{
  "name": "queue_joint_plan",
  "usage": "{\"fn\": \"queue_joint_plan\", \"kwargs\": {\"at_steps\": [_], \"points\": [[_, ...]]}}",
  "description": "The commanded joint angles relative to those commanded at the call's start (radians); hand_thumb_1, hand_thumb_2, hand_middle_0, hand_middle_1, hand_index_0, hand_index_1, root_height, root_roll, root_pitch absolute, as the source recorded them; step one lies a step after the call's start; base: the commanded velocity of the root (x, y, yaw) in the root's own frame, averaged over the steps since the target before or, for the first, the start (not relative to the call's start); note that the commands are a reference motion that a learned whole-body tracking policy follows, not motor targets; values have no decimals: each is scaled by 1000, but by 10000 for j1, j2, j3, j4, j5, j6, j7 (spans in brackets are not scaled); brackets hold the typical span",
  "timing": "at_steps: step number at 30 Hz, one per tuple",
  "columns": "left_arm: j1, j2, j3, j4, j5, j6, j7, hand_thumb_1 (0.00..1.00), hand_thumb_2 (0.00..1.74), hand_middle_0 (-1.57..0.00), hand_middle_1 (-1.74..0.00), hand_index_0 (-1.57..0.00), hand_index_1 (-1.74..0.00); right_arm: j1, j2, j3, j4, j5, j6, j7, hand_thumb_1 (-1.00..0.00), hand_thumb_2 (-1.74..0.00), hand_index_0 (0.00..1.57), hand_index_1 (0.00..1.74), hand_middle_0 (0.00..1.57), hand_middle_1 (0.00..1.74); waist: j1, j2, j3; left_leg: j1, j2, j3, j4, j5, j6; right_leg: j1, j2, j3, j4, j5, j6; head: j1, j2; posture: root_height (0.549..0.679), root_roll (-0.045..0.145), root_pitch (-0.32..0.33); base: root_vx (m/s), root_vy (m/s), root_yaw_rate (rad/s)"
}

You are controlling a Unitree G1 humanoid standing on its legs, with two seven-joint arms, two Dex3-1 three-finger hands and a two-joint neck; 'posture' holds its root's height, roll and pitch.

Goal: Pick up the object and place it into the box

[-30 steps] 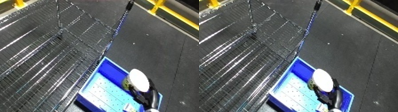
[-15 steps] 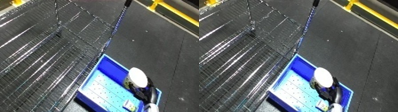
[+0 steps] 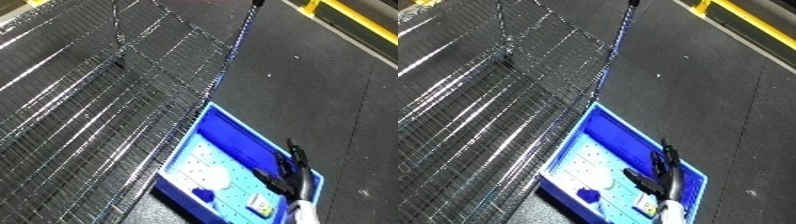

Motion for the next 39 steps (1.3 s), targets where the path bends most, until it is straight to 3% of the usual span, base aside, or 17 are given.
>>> {"fn": "queue_joint_plan", "kwargs": {"at_steps": [6,11,14,19,24,30,35,39], "points": [[45,-19,-11,18,12,2,-43,1000,1740,-1570,-1740,-1570,-1740,54,109,3,-101,226,108,241,0,0,0,0,0,0,21,-5,1,31,-9,-36,-21,30,-6,43,6,3,21,-7,-15,-193,-51,667,89,26,14,4,23],[222,-12,36,-15,-32,-37,-152,1000,1740,-1570,-1740,-1570,-1740,219,359,70,-605,864,-64,1096,0,0,0,0,0,0,109,-45,-16,139,-17,-131,-77,94,-37,210,-6,-46,71,-92,-56,-948,-122,667,89,16,31,3,68],[244,-48,69,-118,21,48,-133,1000,1740,-1570,-1740,-1570,-1740,209,528,288,-1222,843,-144,1553,0,0,0,0,0,0,231,-153,-63,155,-22,-219,-98,126,-34,264,-18,-94,123,-155,-67,-1358,-82,667,90,13,10,-32,143],[104,-161,52,-89,169,135,87,1000,1740,-1570,-1740,-1570,-1740,44,699,738,-2520,154,-160,1911,0,0,0,0,0,0,394,-351,-88,66,-6,-361,-134,214,-38,239,40,-153,290,-263,-99,-1993,-153,665,88,11,1,-29,153],[187,-223,169,54,205,58,130,1000,1740,-1570,-1740,-1570,-1740,-68,738,952,-3682,-578,122,2217,0,0,0,0,0,0,554,-511,-93,6,34,-500,-164,309,-83,258,74,-201,381,-346,-144,-3088,-384,664,88,8,9,-12,123],[217,-258,295,146,287,138,113,1000,1740,-1570,-1740,-1570,-1740,-351,841,1287,-4714,-1118,512,2521,0,0,0,0,0,0,886,-800,-110,-93,77,-699,-144,400,-124,368,56,-305,290,-332,-169,-4242,-560,665,88,4,12,-38,92],[94,-251,336,233,491,220,29,1000,1740,-1570,-1740,-1570,-1740,-693,934,1785,-5145,-1773,834,2664,0,0,0,0,0,0,1253,-1120,-108,-182,171,-881,98,335,-153,570,29,-443,219,-304,-206,-5037,-821,666,85,-9,20,-85,131],[60,-203,497,283,601,371,-86,1000,1740,-1570,-1740,-1570,-1740,-852,898,2067,-5284,-2238,1233,2928,0,0,0,0,0,0,1529,-1334,-146,-220,258,-1015,313,298,-183,780,3,-572,247,-358,-258,-5883,-1258,666,81,-24,53,-77,128]]}}
